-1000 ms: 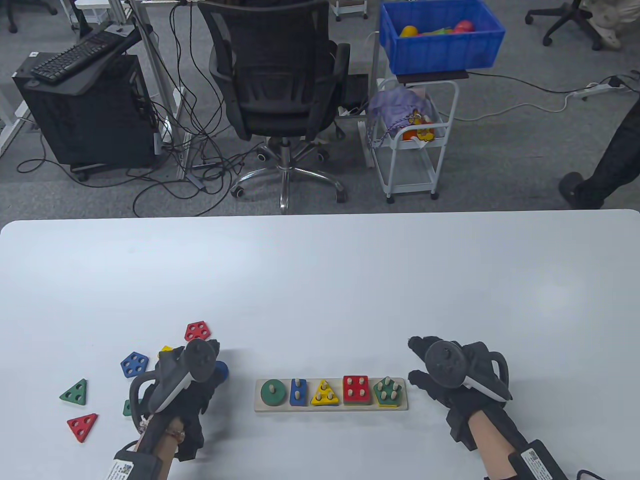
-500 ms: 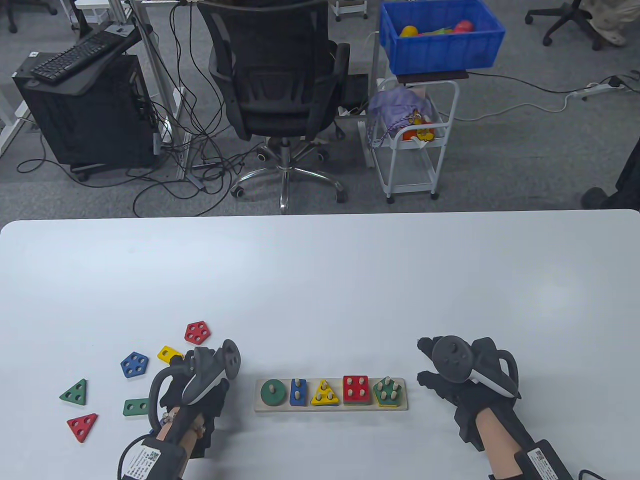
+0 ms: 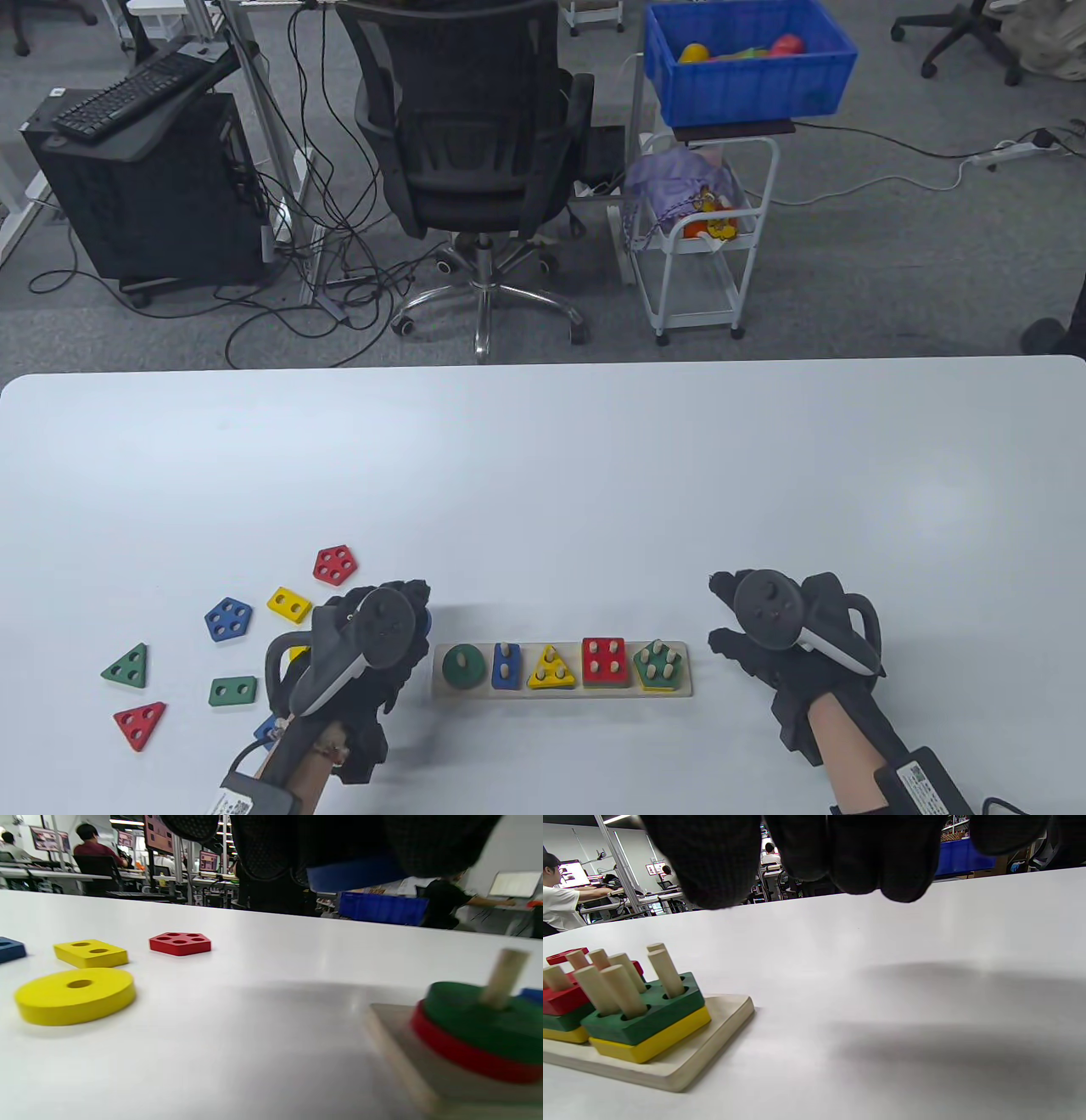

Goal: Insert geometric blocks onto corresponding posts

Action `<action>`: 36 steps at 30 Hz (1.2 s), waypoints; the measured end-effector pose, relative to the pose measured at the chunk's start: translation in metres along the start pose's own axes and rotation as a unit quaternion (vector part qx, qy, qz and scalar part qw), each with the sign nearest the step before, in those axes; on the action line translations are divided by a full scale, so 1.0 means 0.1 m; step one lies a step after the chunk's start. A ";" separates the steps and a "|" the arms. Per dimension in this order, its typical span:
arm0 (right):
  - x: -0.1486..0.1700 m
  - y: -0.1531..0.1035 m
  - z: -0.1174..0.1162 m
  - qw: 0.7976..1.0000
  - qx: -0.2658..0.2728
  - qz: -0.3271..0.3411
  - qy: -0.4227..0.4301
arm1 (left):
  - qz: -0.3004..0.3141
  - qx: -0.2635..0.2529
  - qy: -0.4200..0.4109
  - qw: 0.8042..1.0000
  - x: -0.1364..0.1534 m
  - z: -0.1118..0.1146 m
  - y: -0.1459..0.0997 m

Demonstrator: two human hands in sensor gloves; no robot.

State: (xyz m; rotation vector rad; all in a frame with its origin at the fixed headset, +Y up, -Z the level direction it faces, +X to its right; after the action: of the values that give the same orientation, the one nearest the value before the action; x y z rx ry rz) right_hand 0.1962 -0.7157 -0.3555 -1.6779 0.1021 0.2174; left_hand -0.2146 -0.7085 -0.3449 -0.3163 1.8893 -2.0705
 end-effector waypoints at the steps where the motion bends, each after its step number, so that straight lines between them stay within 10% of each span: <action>1: 0.00 0.00 0.00 1.000 0.000 0.000 0.000 | 0.012 0.005 -0.012 1.000 -0.01 0.00 -0.01; 28: -0.07 0.00 -0.03 1.000 -0.015 0.011 -0.006 | 0.083 0.061 0.020 0.995 -0.30 0.50 -0.02; 36: -0.04 -0.01 0.03 1.000 -0.005 0.006 0.005 | -0.014 0.033 -0.066 0.997 0.14 0.00 0.16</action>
State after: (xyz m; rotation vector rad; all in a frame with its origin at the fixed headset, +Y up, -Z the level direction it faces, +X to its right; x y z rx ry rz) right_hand 0.1927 -0.7127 -0.3540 -1.6879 0.1192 0.2194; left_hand -0.2262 -0.7151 -0.3617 -0.4528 1.7464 -2.0701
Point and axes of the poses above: the tracker on the back of each hand, its own x axis roughly to the little-finger side, its own y axis roughly from the wrist to the fingertips, z = x × y, the point moved 5 cm from there along y, roughly from the wrist to the fingertips, and after that the axes turned 14 degrees about -y, right-handed, at the moved point
